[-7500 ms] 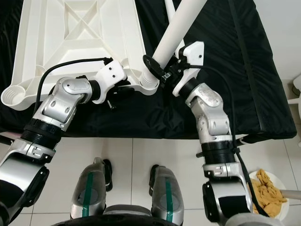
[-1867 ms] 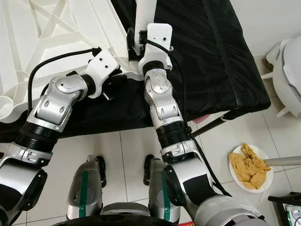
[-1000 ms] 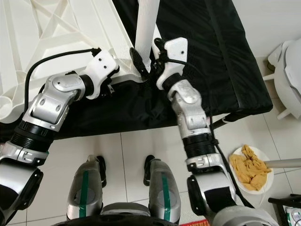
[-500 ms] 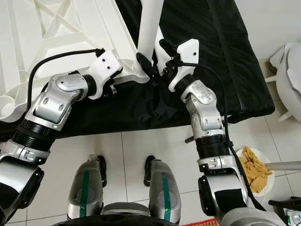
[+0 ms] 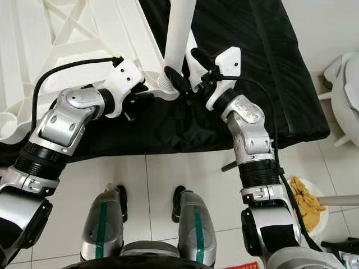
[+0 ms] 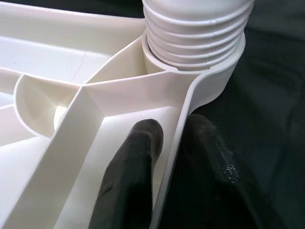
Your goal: Building children table
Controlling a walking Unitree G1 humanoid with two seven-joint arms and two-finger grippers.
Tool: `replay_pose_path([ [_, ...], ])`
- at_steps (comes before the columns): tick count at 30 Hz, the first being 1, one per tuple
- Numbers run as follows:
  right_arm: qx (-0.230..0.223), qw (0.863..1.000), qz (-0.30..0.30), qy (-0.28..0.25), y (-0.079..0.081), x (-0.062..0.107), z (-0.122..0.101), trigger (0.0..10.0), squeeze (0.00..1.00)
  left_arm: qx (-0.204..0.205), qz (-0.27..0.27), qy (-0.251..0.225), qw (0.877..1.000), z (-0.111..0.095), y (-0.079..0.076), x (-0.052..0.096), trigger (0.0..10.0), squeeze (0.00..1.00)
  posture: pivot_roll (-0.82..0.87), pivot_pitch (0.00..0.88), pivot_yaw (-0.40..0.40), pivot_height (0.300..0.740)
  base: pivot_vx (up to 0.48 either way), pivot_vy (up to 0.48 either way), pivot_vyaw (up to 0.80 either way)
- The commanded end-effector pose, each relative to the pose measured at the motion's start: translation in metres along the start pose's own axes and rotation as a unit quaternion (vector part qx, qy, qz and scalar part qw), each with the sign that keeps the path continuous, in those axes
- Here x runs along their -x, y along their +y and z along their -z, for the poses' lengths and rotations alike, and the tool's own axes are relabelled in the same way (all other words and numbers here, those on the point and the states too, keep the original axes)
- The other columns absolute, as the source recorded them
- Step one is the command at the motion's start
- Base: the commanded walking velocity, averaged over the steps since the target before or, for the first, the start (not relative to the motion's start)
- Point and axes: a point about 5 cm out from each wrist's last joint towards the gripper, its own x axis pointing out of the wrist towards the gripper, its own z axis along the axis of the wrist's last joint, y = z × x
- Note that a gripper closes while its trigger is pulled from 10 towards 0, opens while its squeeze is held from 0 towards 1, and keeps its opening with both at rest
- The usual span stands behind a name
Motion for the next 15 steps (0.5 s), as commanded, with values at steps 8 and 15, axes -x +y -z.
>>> replay_pose_path([
  [8, 0.006, 1.0, -0.005, 0.002, -0.0081, 0.0058, -0.0014, 10.0, 0.0, -0.018, -0.001, 0.009, 1.0, 0.0016, 0.0023, 0.0019, 10.0, 0.0, 0.02, 0.082, -0.03, 0.74, 0.0, 0.0, 0.0],
  [15, 0.0, 0.999, -0.044, 0.006, -0.0048, 0.0058, -0.0007, 10.0, 0.0, -0.021, -0.005, 0.022, 1.0, 0.0034, 0.0032, 0.0001, 10.0, 0.0, 0.02, 0.08, -0.026, 0.74, 0.0, 0.0, 0.0],
])
